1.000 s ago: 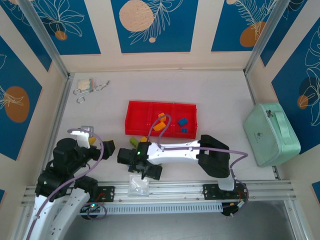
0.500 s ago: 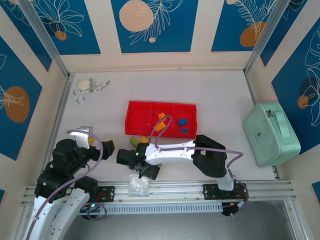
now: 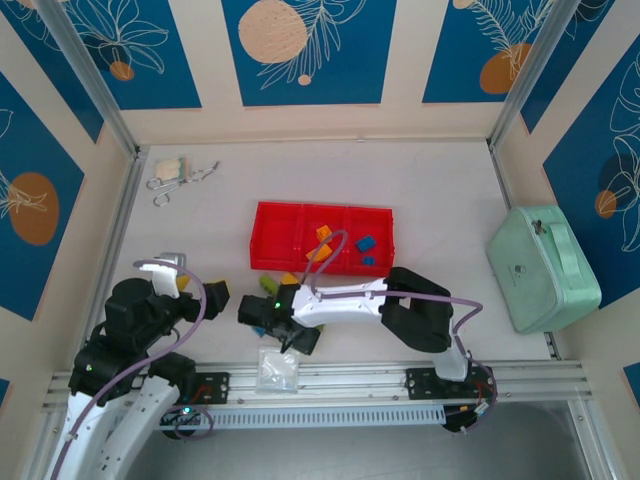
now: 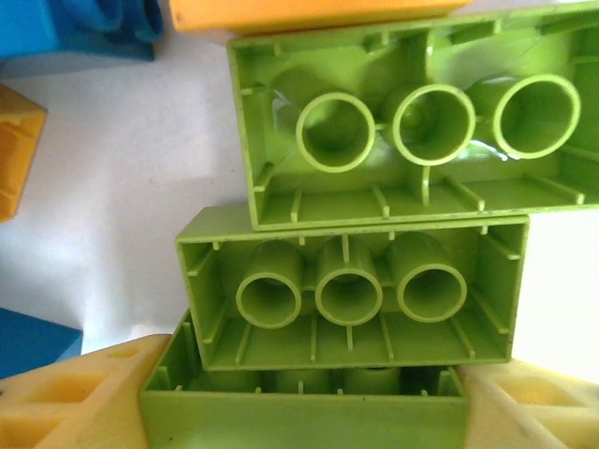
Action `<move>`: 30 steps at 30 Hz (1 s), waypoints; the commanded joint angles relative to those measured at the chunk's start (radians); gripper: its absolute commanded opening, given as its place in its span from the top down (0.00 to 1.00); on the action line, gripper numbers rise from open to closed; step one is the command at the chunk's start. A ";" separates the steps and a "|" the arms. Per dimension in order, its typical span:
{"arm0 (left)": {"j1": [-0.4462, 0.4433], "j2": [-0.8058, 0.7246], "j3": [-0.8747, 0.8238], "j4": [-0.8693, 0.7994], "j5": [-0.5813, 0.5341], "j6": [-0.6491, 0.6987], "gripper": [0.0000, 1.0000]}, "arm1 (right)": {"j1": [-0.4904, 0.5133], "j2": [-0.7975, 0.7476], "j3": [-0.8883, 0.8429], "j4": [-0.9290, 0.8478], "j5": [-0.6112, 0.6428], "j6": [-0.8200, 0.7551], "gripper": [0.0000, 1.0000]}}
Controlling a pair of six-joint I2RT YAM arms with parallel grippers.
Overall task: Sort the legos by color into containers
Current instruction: Pick up the lego from the bottom-center of the table.
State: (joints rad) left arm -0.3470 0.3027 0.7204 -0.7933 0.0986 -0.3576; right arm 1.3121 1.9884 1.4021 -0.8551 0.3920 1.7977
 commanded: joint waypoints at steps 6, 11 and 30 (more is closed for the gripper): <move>-0.020 -0.001 0.007 -0.005 -0.012 0.009 0.01 | -0.096 -0.089 -0.106 -0.088 0.155 -0.014 0.37; -0.021 0.000 0.007 -0.005 -0.013 0.008 0.01 | -0.110 -0.115 -0.112 -0.057 0.169 -0.137 0.37; -0.021 -0.004 0.008 -0.006 -0.022 0.006 0.00 | -0.084 -0.364 -0.061 -0.127 0.205 -0.381 0.50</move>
State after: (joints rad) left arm -0.3569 0.3031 0.7204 -0.7933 0.0948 -0.3576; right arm 1.2602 1.6844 1.3289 -0.9607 0.5449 1.4860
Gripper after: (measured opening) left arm 0.994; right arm 0.628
